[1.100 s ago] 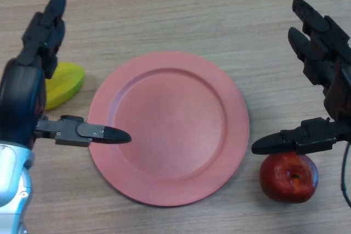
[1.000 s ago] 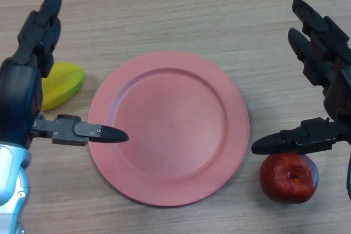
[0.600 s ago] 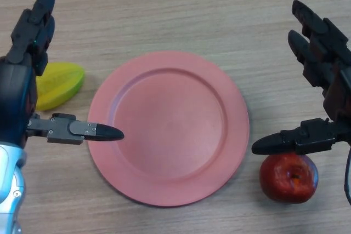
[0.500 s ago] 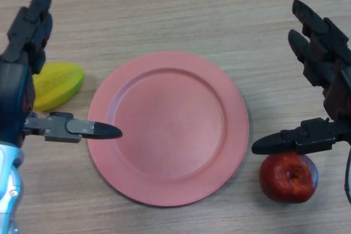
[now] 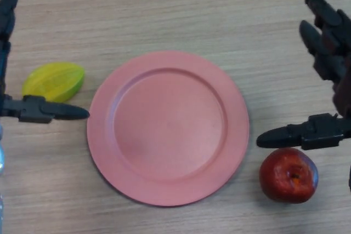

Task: Pick up the yellow starfruit and place it on the plate

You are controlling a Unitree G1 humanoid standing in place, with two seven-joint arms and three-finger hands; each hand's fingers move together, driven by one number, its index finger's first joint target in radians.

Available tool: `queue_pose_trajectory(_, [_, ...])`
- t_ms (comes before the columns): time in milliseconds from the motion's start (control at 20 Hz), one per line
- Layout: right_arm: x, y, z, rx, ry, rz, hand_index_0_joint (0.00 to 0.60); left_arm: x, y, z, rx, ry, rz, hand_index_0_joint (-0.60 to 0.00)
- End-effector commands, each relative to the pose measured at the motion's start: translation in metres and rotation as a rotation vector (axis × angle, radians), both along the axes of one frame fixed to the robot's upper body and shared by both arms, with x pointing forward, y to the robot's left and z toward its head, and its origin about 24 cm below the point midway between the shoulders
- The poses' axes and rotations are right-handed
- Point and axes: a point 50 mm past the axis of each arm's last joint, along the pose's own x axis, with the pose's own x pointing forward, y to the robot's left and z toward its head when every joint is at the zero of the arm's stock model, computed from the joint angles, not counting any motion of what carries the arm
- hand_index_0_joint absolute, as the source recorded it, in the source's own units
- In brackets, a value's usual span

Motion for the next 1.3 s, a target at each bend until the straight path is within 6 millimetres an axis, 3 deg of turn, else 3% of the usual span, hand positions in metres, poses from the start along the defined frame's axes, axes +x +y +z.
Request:
queue_pose_trajectory(50, [-0.014, -0.010, 0.029, 0.004, -0.184, -0.041, 0.000, -0.001, 0.019, 0.042, 0.068, -0.227, 0.056, 0.000])
queue_pose_trajectory(350, [-0.017, -0.019, 0.029, -0.002, -0.185, -0.077, 0.000, 0.028, 0.023, 0.026, 0.099, -0.129, 0.035, 0.000])
queue_pose_trajectory(750, [-0.012, -0.026, 0.026, -0.016, -0.193, -0.100, 0.000, 0.046, 0.020, 0.001, 0.291, -0.029, 0.116, 0.000])
queue_pose_trajectory(800, [-0.012, -0.026, 0.026, -0.016, -0.192, -0.100, 0.000, 0.046, 0.020, 0.001, 0.296, -0.031, 0.122, -0.050])
queue_pose_trajectory(950, [-0.011, -0.027, 0.027, -0.019, -0.199, -0.097, 0.000, 0.050, 0.019, 0.001, 0.354, -0.081, 0.149, -0.450])
queue_pose_trajectory(1000, [-0.011, -0.027, 0.026, -0.023, -0.203, -0.093, 0.000, 0.052, 0.017, -0.001, 0.384, -0.098, 0.157, -0.550])
queue_pose_trajectory(1050, [-0.010, -0.027, 0.025, -0.029, -0.204, -0.089, 0.000, 0.053, 0.015, -0.005, 0.414, -0.103, 0.158, -0.600])
queue_pose_trajectory(1300, [-0.006, -0.027, 0.024, -0.033, -0.221, -0.092, 0.000, 0.051, 0.015, -0.006, 0.537, -0.140, 0.165, -0.600])
